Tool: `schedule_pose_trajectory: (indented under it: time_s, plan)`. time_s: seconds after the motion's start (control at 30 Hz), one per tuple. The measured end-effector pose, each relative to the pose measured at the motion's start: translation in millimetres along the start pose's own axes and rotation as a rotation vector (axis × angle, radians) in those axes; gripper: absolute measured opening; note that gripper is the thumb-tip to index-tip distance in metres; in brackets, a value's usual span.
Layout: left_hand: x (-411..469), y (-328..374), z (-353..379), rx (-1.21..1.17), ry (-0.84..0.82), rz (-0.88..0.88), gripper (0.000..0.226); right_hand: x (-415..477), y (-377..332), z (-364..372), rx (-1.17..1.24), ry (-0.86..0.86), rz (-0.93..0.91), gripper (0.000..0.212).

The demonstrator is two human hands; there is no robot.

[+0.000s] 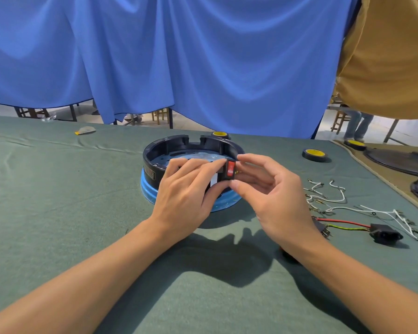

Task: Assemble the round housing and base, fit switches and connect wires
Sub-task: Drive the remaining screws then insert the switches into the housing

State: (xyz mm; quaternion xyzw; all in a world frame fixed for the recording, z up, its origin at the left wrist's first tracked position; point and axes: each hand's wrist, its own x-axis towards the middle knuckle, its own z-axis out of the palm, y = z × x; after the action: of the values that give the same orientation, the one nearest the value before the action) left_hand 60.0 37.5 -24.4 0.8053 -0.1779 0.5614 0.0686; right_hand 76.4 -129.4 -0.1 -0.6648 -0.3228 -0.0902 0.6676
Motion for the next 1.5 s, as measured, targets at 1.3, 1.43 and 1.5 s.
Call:
schedule_pose_trajectory:
  time_s: [1.3, 1.43, 1.5]
  plan:
    - [3, 5, -4, -0.258, 0.063, 0.103, 0.029, -21, 3, 14, -0.354, 0.145, -0.478, 0.027]
    - [3, 6, -6, -0.296, 0.079, 0.099, 0.021, -23, 3, 14, -0.369, 0.164, -0.534, 0.027]
    - [3, 5, -6, -0.291, 0.076, 0.096, 0.024, -23, 3, 14, -0.372, 0.164, -0.542, 0.028]
